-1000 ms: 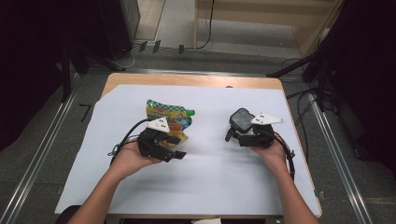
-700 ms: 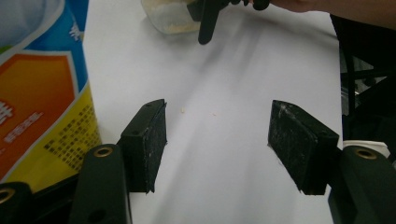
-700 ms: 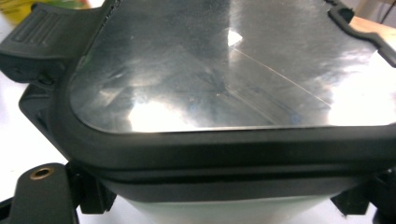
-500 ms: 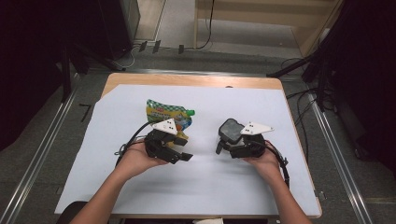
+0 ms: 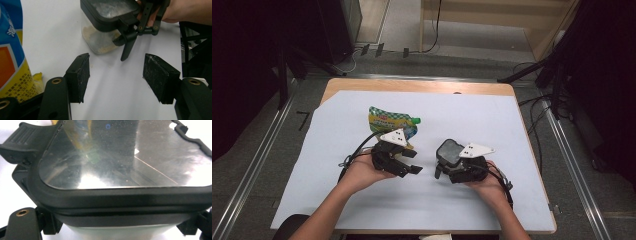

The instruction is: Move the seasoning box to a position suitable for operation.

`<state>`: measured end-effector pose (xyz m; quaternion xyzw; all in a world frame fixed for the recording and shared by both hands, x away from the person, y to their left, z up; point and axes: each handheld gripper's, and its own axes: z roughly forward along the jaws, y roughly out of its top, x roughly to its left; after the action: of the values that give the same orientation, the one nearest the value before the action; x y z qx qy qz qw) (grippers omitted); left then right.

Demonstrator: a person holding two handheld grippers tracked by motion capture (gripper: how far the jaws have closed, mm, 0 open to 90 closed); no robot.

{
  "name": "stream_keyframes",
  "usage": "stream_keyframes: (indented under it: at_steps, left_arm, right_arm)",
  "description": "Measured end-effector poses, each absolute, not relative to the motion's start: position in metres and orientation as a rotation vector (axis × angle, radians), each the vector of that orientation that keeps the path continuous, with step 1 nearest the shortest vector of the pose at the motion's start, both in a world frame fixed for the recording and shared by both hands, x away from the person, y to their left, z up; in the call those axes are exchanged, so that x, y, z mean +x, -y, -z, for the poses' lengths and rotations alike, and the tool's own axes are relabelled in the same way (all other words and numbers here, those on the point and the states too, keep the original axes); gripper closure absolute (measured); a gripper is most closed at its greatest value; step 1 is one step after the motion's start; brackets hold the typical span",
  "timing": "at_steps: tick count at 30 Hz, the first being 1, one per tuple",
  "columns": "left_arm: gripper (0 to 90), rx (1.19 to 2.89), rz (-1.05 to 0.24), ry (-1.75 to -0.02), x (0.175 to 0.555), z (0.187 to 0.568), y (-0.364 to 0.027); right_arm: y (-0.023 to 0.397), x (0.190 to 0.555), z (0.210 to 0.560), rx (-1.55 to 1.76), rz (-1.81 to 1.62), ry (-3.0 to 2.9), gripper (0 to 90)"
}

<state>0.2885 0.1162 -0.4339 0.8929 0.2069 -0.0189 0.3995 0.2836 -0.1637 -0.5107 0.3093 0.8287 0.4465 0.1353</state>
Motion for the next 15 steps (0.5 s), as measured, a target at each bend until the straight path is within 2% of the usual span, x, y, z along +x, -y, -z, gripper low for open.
stream_keyframes:
  at_steps: [15]
  left_arm:
    - [40.9,2.264,0.042,-0.534,0.285,0.440,-0.106]
  right_arm:
    - [0.160,0.275,0.511,0.906,-1.264,-2.426,14.4]
